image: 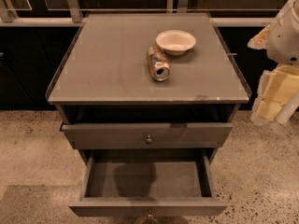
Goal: Place orange can into middle drawer
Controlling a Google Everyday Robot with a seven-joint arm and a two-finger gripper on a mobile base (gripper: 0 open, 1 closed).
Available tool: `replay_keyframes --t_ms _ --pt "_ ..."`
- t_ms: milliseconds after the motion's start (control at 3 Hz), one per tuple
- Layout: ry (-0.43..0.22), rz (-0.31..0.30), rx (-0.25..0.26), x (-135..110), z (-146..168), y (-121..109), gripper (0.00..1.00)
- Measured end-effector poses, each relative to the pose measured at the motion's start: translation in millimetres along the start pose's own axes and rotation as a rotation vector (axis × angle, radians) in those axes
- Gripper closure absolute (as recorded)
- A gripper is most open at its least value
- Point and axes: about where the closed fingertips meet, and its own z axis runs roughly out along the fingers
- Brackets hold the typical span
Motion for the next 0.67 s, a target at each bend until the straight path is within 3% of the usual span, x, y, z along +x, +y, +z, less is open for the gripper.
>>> replay_keyframes --t_ms 333,667 --pt "0.0 0.0 0.0 0.0 0.0 0.0 0.0" --pt "-0.021 0.043 0.045 -3.0 -1.9 -5.5 0.0"
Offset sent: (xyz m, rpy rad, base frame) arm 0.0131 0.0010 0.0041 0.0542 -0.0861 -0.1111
